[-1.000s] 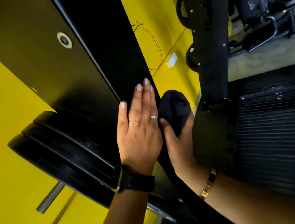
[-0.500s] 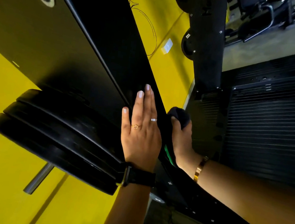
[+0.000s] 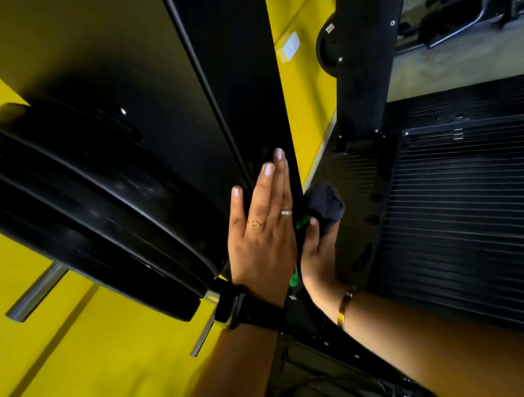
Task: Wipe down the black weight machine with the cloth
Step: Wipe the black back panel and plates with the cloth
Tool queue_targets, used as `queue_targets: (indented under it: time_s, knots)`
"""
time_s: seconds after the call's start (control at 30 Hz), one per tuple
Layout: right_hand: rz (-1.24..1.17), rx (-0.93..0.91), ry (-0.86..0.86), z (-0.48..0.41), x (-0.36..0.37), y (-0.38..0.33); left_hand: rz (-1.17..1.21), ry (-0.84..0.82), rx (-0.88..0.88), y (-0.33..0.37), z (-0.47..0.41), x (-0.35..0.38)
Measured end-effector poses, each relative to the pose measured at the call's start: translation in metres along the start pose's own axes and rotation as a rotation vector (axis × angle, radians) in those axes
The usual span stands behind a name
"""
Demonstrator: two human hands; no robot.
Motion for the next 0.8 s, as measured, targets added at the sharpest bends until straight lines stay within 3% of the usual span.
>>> queue_targets:
  time_s: [0.13, 0.3, 0.37, 0.5, 0.67, 0.8]
  knots:
    - [0.012, 0.237, -0.038, -0.031, 0.000, -0.002, -0.001, 0.029, -0.001, -0.002, 0.004, 0.006]
    - [-0.032, -0.077, 0.019, -0.019, -0.004, -0.044, 0.069, 0.013, -0.033, 0.003, 0.001, 0.003]
    - [-0.122, -0.092, 0.007, -0.001, -0.006, -0.040, 0.087, 0.020, -0.029, 0.004, 0.003, 0.005]
    - [0.025, -0.111, -0.011, 0.032, -0.007, 0.005, 0.154, 0.008, 0.032, 0.008, 0.013, 0.014]
    - [0.131, 0.014, 0.007, 0.018, -0.003, 0.036, 0.112, -0.046, 0.106, 0.012, 0.027, 0.024]
    - [0.019, 0.209, 0.001, -0.006, -0.004, 0.025, 0.110, -0.072, 0.125, 0.010, 0.029, 0.028]
Point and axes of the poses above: each hand's wrist, its own z-axis away from the middle knuckle, its own x-axis out of the palm, y = z × x, the point moved 2 cm from there along -z, towards the middle knuckle, and after that the axes turned 8 degrees about z, right-handed, at the moved point
